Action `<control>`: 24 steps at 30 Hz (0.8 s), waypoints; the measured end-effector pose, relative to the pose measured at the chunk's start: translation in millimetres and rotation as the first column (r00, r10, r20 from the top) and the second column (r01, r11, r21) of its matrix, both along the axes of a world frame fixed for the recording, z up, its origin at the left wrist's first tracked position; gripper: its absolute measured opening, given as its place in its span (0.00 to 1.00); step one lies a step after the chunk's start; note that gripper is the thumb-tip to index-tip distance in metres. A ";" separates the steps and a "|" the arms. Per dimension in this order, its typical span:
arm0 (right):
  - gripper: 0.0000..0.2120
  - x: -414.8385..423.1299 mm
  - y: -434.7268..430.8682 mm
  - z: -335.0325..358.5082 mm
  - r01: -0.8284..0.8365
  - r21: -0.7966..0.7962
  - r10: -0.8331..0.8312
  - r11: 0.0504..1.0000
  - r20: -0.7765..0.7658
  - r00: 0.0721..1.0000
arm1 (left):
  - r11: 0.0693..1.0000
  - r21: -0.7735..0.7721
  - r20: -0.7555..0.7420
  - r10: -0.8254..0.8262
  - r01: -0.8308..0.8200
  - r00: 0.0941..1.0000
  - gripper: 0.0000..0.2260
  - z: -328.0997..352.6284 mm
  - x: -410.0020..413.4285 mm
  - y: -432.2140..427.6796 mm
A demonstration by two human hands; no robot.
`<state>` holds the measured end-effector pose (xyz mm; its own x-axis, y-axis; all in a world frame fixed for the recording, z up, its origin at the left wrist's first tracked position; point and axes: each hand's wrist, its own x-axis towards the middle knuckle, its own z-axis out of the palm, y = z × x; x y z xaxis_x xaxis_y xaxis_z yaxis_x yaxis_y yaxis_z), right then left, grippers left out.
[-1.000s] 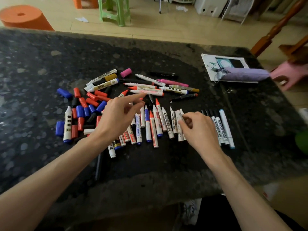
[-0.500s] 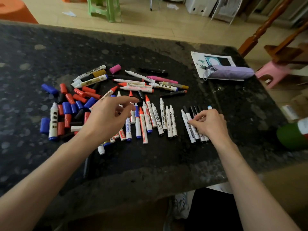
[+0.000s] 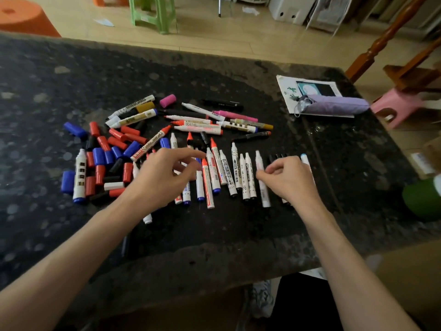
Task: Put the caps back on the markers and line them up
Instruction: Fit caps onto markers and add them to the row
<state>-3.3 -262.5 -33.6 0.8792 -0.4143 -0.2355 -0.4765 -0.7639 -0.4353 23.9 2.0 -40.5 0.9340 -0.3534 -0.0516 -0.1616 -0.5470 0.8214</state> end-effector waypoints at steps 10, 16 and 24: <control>0.10 9.7 80.9 9.4 -0.073 0.765 0.120 0.640 -0.006 0.993 | 0.986 -0.101 -0.124 -0.148 0.136 0.981 0.16 -2.5 -6.3 1.8; 0.08 38.4 94.6 -3.7 -0.276 0.328 0.186 0.903 0.281 0.942 | 0.988 0.140 -0.023 0.075 -0.071 0.997 0.10 -6.5 7.0 45.4; 0.18 82.9 110.1 -39.2 -0.436 -0.293 0.503 0.851 0.216 0.837 | 0.982 0.170 0.013 0.086 -0.087 0.996 0.10 -3.5 8.3 79.3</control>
<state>79.6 -152.4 -72.8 0.9943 0.0541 0.0917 0.0782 -0.9554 -0.2849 32.1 81.3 -44.0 0.9612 -0.2576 -0.0992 -0.1115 -0.6910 0.7142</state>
